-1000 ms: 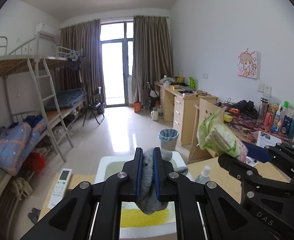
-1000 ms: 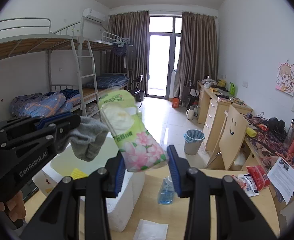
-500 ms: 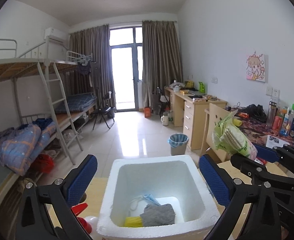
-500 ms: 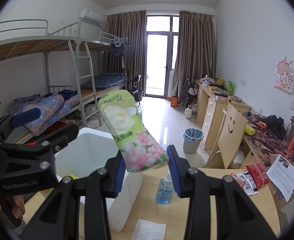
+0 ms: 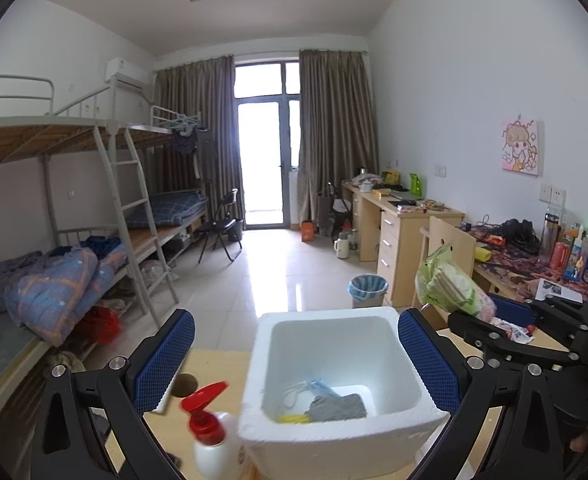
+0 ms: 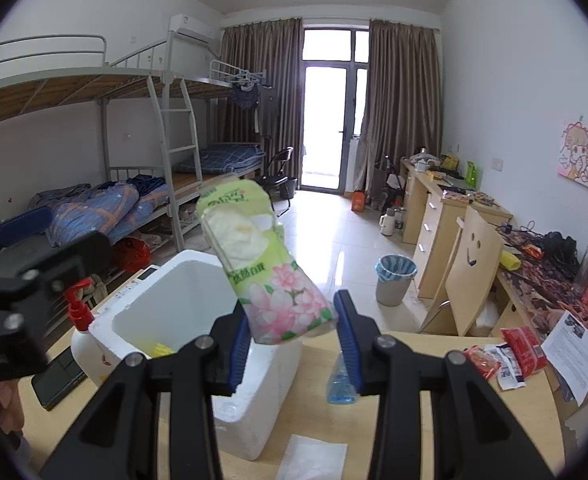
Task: Organize soft objects
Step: 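Lower the wipes pack into the foam box and open the right tool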
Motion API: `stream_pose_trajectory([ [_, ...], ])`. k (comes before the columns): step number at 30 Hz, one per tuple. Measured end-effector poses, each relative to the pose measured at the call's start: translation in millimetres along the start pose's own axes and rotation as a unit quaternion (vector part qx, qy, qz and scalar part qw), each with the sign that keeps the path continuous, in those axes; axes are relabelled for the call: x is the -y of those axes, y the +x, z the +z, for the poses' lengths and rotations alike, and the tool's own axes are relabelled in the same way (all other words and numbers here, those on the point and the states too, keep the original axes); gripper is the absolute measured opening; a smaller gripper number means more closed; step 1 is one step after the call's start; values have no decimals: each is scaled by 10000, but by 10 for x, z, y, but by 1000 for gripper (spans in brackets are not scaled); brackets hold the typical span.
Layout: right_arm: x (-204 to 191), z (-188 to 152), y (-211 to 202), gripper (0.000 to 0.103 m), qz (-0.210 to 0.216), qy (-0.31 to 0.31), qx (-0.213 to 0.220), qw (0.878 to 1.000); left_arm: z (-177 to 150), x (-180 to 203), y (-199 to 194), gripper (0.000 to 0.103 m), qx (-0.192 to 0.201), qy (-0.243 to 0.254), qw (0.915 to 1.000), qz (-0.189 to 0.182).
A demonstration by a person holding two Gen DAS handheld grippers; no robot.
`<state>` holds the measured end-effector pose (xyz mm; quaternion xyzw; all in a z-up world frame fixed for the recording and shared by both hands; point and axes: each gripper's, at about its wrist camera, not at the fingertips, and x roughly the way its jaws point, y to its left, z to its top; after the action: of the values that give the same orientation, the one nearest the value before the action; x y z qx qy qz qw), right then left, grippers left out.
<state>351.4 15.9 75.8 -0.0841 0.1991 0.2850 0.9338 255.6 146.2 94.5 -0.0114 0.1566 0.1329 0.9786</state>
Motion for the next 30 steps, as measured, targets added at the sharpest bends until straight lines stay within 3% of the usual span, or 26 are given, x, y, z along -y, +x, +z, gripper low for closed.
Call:
stream_pose_trajectory([
  [14,-316,14,215,44,457,-112,-134,9988,-120,-329,-296,102,100,-110,9985,525],
  [30,-475,25,368,46,588,-158,-348,9975,-163,-473,-396,102,156,-227,9970,721],
])
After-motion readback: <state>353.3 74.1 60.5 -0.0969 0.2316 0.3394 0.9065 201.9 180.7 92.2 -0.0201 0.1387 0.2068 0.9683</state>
